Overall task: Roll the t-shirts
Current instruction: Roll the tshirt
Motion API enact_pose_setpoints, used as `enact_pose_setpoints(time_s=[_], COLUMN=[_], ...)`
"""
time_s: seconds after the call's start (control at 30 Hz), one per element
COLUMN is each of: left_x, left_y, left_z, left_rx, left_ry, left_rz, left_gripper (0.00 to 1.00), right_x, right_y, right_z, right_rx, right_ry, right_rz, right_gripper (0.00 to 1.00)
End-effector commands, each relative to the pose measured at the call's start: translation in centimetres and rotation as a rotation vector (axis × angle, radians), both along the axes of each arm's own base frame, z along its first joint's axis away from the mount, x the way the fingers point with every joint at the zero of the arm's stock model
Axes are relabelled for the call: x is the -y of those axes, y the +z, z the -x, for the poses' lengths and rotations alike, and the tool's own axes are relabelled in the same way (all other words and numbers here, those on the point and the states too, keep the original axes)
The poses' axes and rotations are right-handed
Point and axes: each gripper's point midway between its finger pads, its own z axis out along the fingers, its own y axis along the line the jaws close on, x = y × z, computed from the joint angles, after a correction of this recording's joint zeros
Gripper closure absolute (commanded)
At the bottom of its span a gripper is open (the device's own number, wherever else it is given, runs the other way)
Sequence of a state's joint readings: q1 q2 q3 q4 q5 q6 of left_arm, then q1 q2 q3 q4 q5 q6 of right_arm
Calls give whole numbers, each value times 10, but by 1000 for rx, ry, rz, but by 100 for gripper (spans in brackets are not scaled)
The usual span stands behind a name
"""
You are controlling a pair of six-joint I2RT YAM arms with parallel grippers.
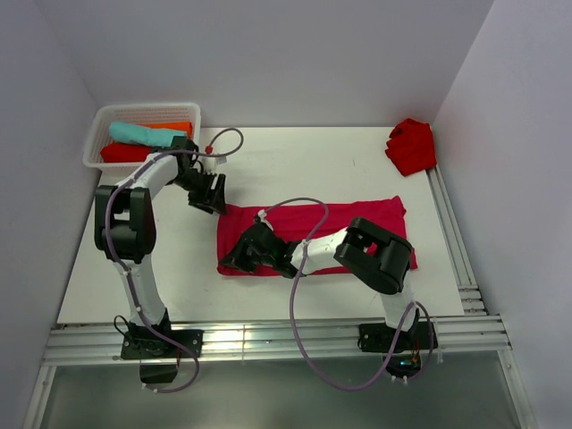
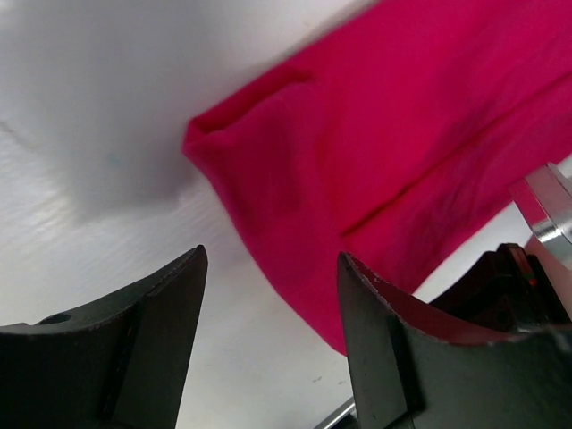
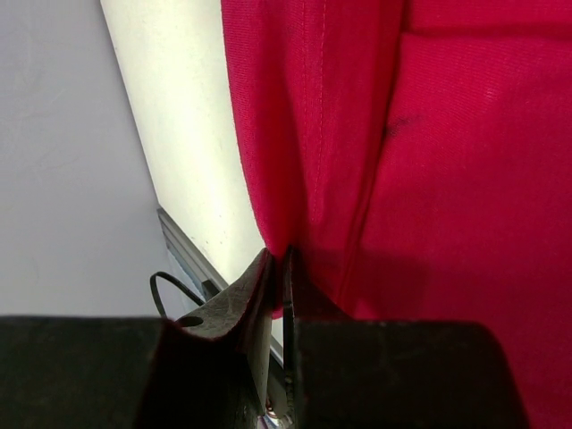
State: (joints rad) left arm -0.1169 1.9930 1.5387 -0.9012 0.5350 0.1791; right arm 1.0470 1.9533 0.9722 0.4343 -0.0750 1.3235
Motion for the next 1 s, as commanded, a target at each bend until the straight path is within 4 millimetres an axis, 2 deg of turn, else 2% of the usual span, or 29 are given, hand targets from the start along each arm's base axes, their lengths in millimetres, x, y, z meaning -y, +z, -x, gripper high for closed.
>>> enact_pose_setpoints(time_s=[0.0, 0.17, 0.3, 0.33, 0.4, 0.43, 0.5, 0.53, 0.63, 0.77, 0.83, 0.93, 0.97], left_x=[19, 24, 25, 24, 24, 22, 21, 18, 18, 24, 26, 33, 37], left_y=[-4, -20, -29, -31, -28, -27, -21, -21, -17, -17, -16, -15, -16], left_z=[6, 9, 12, 10, 8, 7, 2, 0, -4, -5, -5, -4, -2], left_rx=[-20, -63, -76, -68, -54, -43, -12, 0, 27, 46, 55, 59, 54], left_ry=[-36, -22, -18, -11, -6, 1, 11, 19, 30, 26, 35, 34, 26], left_rz=[114, 144, 132, 120, 108, 93, 70, 42, -16, -102, -132, -178, -186], left_gripper=[34, 35, 42, 51, 61, 71, 80, 89, 99, 100, 100, 100, 100], right_x=[-4, 0, 0, 0, 0, 1, 3, 3, 6, 15, 18, 23, 25], right_y=[12, 12, 12, 12, 12, 11, 10, 10, 7, -2, -2, -6, -9], right_z=[-5, -7, -8, -8, -9, -8, -9, -9, -10, -9, -16, -19, -16], right_rx=[14, 17, 22, 24, 23, 24, 22, 25, 27, 19, 41, 49, 50], right_ry=[-4, -15, -17, -18, -23, -23, -30, -31, -44, -52, -84, -98, -91], right_rz=[-46, -35, -27, -26, -25, -24, -17, -13, 13, 85, 123, 192, 220], right_gripper=[100, 100, 100, 100, 100, 100, 100, 100, 100, 100, 98, 94, 89])
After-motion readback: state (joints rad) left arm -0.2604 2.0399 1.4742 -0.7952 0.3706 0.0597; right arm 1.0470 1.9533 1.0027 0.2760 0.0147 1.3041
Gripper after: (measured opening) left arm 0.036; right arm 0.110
